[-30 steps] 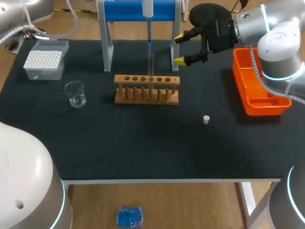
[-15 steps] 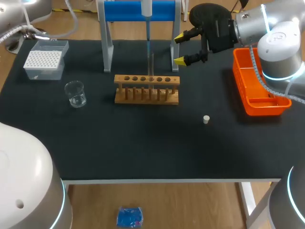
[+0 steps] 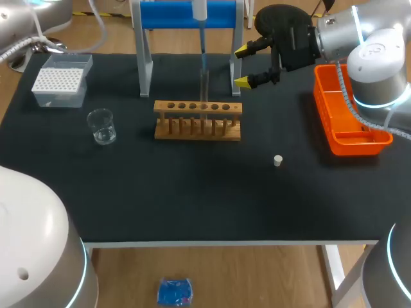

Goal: Invert the test tube, pick up the pipette, mount the tip to pipette, aspirate from beaker and dispense into the tube, eject the tip, return the pipette, and cap with the stopper.

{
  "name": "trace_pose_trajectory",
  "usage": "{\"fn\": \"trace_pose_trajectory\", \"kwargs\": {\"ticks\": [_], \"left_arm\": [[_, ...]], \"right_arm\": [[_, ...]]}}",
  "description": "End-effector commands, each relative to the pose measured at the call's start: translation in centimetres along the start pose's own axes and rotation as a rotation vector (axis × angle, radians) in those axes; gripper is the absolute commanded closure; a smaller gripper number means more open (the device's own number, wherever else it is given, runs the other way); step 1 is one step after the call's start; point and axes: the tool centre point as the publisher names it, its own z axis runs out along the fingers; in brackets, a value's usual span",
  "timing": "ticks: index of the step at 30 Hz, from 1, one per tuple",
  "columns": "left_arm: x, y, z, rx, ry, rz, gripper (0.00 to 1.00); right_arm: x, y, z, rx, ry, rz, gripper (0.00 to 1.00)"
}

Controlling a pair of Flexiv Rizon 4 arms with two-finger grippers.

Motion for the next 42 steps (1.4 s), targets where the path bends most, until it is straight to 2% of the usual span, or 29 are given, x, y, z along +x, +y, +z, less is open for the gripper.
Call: {"fn": "trace_pose_trajectory", "kwargs": {"ticks": [1,6,21,42], "left_arm": [[0.1,0.1,0.3,0.014,0.003,0.004,1.00],[0.3,0.3,0.5,0.051,0.013,0.022,1.00],[0.9,0.6,0.3,0.009,0.021,-0.031,1.00],[0.3,1.5,0.6,0.013,0.010,-0.018,1.00]], "right_arm": [[0.0,0.0,0.0,-0.002,0.000,-0.001,0.00],[0.0,0.0,0.0,-0.002,0.000,-0.001,0.00],[0.0,0.0,0.0,-0.002,0.000,-0.001,0.00],[0.0,0.0,0.0,-0.002,0.000,-0.001,0.00]]}}
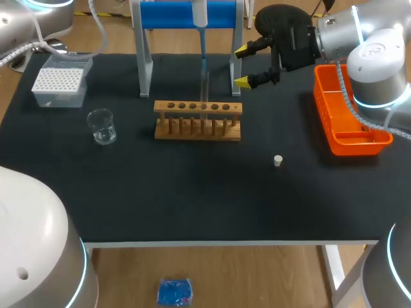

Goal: Invert the test tube, pick up the pipette, mount the tip to pipette, aspirate from beaker and dispense into the tube, eject the tip, return the pipette, and cap with the stopper.

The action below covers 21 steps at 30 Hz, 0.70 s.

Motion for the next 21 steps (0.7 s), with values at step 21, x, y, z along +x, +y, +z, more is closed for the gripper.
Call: {"fn": "trace_pose_trajectory", "kwargs": {"ticks": [21], "left_arm": [[-0.4,1.9,-0.1,0.029,0.002,-0.020,1.00]], "right_arm": [[0.0,0.0,0.0,-0.002,0.000,-0.001,0.00]]}}
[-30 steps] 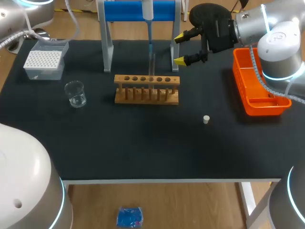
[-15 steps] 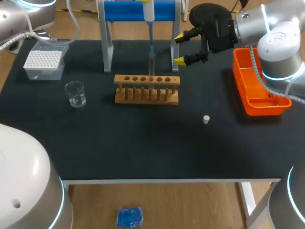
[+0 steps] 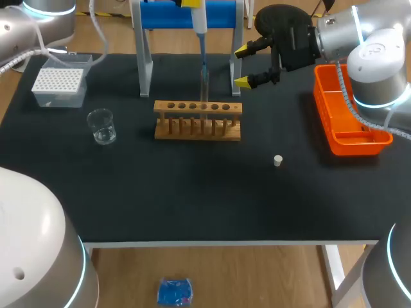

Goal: Invert the test tube, pick up the pipette, mount the tip to pipette, aspirate from beaker and dispense into the tube, eject the tip, return the pipette, and cap with the stopper.

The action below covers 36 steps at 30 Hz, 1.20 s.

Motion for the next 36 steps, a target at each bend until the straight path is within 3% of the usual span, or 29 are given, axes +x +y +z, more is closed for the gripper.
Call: {"fn": "trace_pose_trajectory", "kwargs": {"ticks": [1,36], "left_arm": [[-0.4,0.2,-0.1,0.004,0.007,0.000,1.00],[-1.1,2.4,0.1,0.032,0.020,-0.049,1.00]], "right_arm": [[0.0,0.0,0.0,-0.002,0.000,-0.001,0.00],[0.0,0.0,0.0,-0.002,0.000,-0.001,0.00]]}}
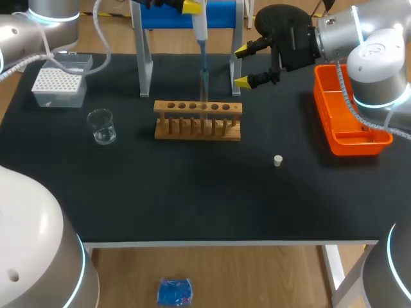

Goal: Invert the test tube, pick up the pipette, mount the tip to pipette, aspirate from beaker and dispense into the tube, eject the tip, return the pipette, and cap with the stopper.

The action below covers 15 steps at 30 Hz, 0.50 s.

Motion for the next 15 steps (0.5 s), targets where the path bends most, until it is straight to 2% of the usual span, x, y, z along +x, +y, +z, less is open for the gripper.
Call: {"fn": "trace_pose_trajectory", "kwargs": {"ticks": [1,15], "left_arm": [[-0.33,0.38,-0.06,0.005,0.006,-0.003,1.00],[-0.38,0.84,-0.09,0.017,0.000,-0.008,1.00]], "right_arm": [[-0.01,-0.05,0.01,-0.002,0.000,-0.001,0.00],[-0.01,-0.05,0.01,-0.002,0.000,-0.001,0.00]]}}
